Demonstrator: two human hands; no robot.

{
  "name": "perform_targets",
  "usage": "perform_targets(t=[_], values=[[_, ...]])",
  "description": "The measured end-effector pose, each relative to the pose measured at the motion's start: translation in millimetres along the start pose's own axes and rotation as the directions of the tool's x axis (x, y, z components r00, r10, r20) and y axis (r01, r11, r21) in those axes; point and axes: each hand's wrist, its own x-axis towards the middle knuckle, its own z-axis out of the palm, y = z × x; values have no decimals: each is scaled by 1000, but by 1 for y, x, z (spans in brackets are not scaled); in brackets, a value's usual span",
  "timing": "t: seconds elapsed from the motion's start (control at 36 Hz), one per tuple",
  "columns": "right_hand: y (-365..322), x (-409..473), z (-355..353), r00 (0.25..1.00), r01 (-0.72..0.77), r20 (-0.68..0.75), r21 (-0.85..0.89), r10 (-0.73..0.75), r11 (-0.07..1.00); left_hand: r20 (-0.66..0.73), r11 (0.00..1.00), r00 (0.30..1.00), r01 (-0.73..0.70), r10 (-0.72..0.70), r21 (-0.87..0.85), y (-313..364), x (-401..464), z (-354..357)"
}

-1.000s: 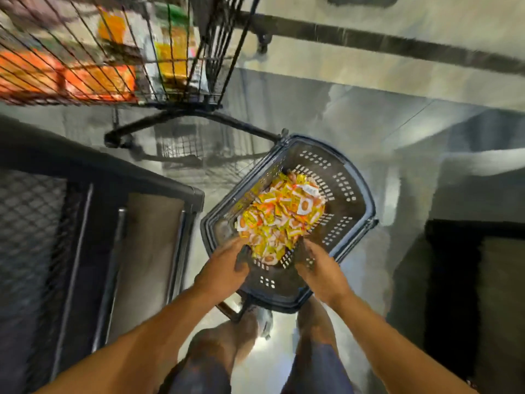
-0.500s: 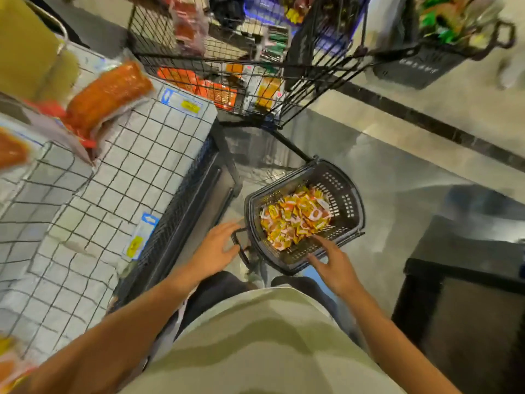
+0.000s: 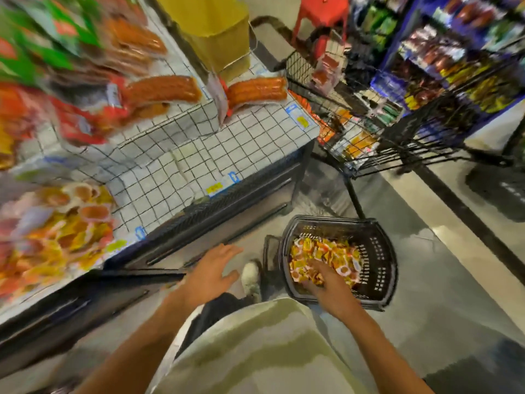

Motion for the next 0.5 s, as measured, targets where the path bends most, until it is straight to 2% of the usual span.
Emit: perform_targets(t=[0.11,0.25,0.39,0.5], values=[[-18,4,6,989,124,88,-49,-119,991,-87,998,996,18,-24,-67,1,-40,1],[-41,8,22,963,223,191,-158,-192,962,-204,978,973,62,-104,-199,-16,-93,3],[-65,10,49,950,225,267,-223,-163,948,-273,939,930,158,-245,-305,-62,-138,11],[-91,12,79,948,243,271,-289,-165,926,-306,904,897,193,-320,-380,-103,-173,9]])
